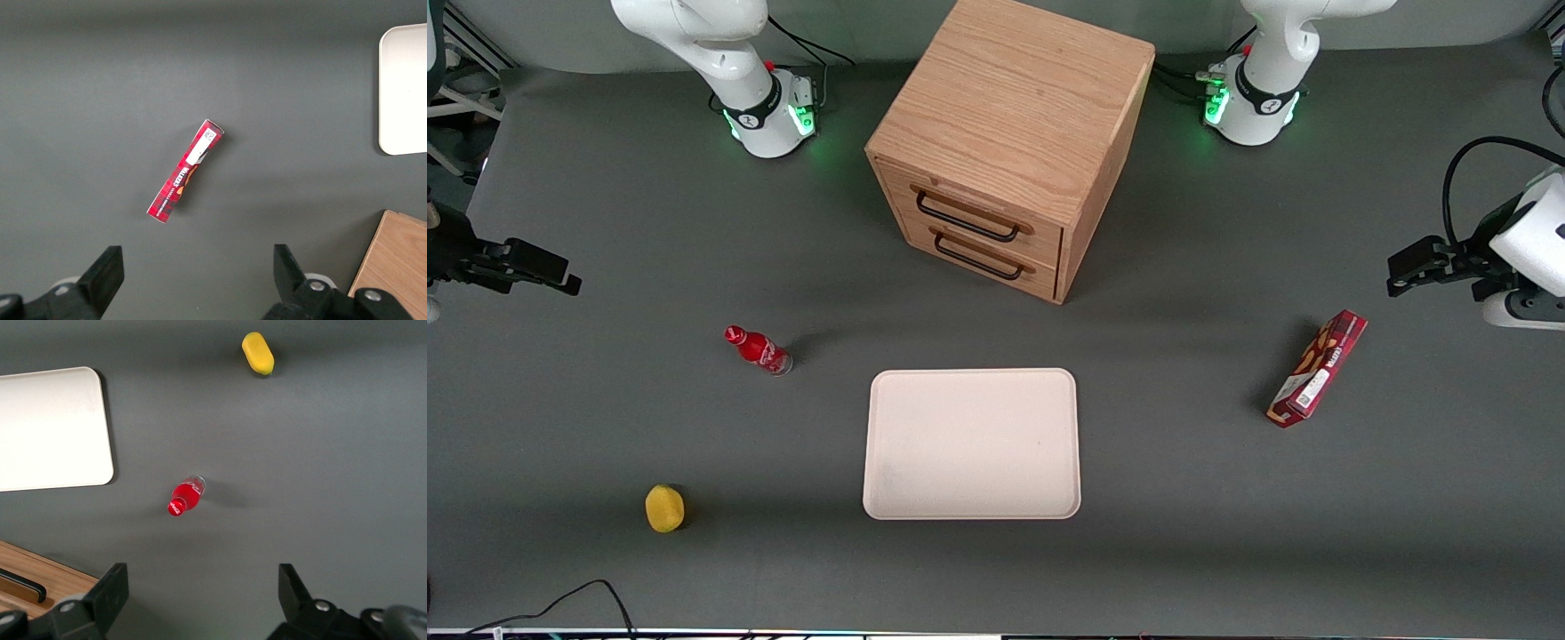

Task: Open upper drawer
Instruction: 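Lift the right gripper from rest and swing it toward the cabinet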

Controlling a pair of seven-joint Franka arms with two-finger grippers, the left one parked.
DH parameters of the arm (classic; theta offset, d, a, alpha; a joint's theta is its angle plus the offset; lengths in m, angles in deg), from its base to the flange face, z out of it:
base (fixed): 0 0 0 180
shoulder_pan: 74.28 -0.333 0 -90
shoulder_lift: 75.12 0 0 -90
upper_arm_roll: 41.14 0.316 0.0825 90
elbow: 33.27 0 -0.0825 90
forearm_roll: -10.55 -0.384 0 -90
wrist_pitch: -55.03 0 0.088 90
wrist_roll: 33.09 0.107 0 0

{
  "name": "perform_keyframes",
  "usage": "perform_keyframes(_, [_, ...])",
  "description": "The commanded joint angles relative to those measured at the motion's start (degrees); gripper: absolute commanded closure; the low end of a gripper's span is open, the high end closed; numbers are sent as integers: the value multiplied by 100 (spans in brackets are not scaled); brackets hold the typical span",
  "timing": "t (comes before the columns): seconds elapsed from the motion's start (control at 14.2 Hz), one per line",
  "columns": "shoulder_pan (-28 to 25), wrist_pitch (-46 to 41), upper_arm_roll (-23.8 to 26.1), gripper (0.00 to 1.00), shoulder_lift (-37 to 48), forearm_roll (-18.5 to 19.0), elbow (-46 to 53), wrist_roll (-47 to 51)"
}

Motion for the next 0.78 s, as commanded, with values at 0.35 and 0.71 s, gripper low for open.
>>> perform_keyframes(0.35, [41,-121,56,0,-44,-110,506,-63])
perform_keyframes(0.71, [23,-43,83,0,-44,-136,559,7])
